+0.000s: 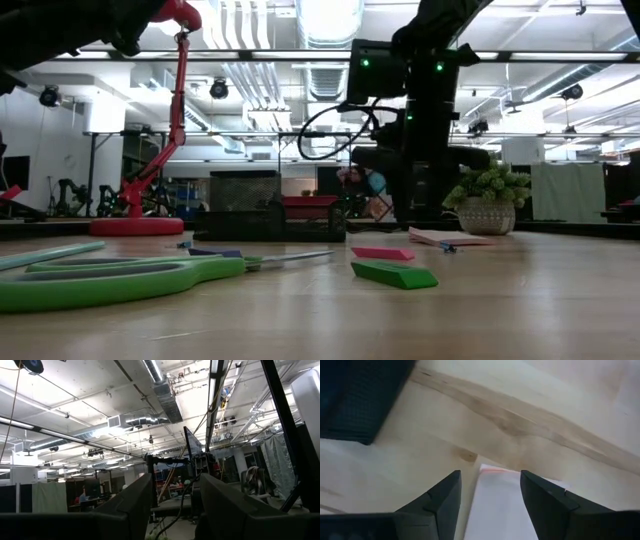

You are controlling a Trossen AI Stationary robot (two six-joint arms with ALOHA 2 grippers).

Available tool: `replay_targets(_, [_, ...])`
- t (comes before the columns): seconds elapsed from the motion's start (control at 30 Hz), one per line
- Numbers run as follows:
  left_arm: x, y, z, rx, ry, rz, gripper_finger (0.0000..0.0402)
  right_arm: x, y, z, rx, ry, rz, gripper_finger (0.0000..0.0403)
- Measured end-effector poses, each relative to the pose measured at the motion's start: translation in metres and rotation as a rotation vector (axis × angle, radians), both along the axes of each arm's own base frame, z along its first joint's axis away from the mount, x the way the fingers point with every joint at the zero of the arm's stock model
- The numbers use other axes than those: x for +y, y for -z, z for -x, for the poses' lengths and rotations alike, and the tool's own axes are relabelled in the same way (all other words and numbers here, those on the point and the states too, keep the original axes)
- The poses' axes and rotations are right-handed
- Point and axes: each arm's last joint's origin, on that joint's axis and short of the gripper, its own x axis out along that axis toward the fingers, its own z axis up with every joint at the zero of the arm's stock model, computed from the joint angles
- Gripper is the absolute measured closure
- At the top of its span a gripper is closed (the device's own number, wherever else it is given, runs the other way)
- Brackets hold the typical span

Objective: Pick and place office supplies into organizer
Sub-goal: Put the pink sticky notes into the black mesh desk organizer

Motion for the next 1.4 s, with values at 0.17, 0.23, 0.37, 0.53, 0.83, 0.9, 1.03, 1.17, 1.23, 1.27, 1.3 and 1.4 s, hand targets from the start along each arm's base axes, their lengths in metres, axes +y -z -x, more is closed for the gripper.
replay_targets(0.17, [0.000, 0.000, 0.000, 0.000, 0.000, 0.000, 0.0246, 0.000, 0.003, 0.003, 0.009, 0.008, 0.008, 0.0209])
replay_targets(0.23, [0.000, 0.000, 0.000, 0.000, 0.000, 0.000, 0.0246, 0.000, 0.007, 0.005, 0.013, 0.015, 0.019, 0.0209])
replay_targets(0.37, [0.000, 0.000, 0.000, 0.000, 0.000, 0.000, 0.0246, 0.001, 0.011, 0.006, 0.007, 0.020, 0.021, 0.0209])
replay_targets(0.53, [0.000, 0.000, 0.000, 0.000, 0.000, 0.000, 0.0246, 0.003, 0.014, 0.003, -0.038, 0.011, 0.021, 0.0209])
replay_targets(0.83, [0.000, 0.000, 0.000, 0.000, 0.000, 0.000, 0.0246, 0.005, 0.022, 0.011, -0.005, 0.009, 0.014, 0.0213])
replay_targets(0.9, [0.000, 0.000, 0.000, 0.000, 0.000, 0.000, 0.0246, 0.005, 0.024, 0.013, 0.002, 0.009, 0.014, 0.0218])
replay_targets(1.03, [0.000, 0.000, 0.000, 0.000, 0.000, 0.000, 0.0246, 0.005, 0.027, 0.015, 0.009, 0.003, 0.007, 0.0230])
replay_targets(1.17, [0.000, 0.000, 0.000, 0.000, 0.000, 0.000, 0.0246, 0.005, 0.027, 0.016, 0.019, -0.021, 0.002, 0.0252])
replay_targets(1.23, [0.000, 0.000, 0.000, 0.000, 0.000, 0.000, 0.0246, 0.005, 0.027, 0.016, 0.024, -0.041, -0.004, 0.0269])
replay_targets(1.27, [0.000, 0.000, 0.000, 0.000, 0.000, 0.000, 0.0246, 0.005, 0.027, 0.016, 0.025, -0.051, -0.011, 0.0279])
replay_targets(1.3, [0.000, 0.000, 0.000, 0.000, 0.000, 0.000, 0.0246, 0.005, 0.027, 0.016, 0.026, -0.058, -0.017, 0.0291])
replay_targets(1.4, [0.000, 0.000, 0.000, 0.000, 0.000, 0.000, 0.0246, 0.006, 0.027, 0.015, 0.030, -0.092, -0.037, 0.0332])
